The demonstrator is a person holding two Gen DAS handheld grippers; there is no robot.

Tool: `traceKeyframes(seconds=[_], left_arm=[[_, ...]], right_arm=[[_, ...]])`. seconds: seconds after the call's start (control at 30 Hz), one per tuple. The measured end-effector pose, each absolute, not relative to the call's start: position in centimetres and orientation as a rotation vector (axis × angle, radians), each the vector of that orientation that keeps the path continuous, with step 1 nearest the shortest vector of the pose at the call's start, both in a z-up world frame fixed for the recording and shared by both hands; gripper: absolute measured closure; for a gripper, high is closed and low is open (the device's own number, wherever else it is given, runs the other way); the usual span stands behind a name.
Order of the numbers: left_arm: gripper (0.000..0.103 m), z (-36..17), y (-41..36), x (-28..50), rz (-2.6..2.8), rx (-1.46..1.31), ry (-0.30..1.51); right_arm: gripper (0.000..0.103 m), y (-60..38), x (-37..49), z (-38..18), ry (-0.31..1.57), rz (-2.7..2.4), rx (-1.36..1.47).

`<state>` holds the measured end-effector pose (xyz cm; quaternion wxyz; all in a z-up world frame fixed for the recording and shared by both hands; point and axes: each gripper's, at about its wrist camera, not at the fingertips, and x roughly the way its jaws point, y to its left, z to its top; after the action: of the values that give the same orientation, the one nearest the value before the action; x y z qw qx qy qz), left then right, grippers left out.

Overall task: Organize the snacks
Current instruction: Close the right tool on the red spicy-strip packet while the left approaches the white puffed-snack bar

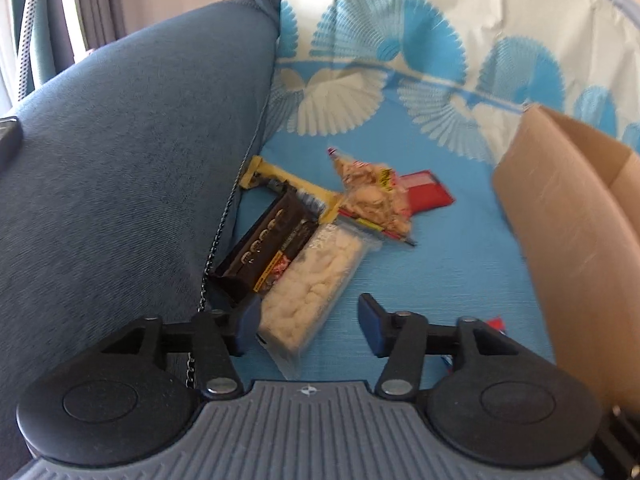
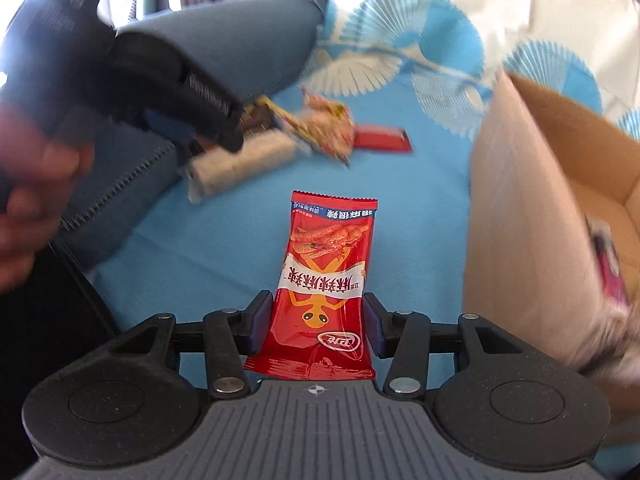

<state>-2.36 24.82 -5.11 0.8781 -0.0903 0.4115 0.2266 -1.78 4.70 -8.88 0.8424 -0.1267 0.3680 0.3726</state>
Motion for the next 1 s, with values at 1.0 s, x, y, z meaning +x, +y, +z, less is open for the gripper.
traceKeyframes(seconds=[1.0], left_arm=[[0.018,-9.3,25.0,2.5,0.515,-0.093,1.0]], right_arm=[[0.033,5.3,-0.2,-10.7,0.82,0.769,-0.236]])
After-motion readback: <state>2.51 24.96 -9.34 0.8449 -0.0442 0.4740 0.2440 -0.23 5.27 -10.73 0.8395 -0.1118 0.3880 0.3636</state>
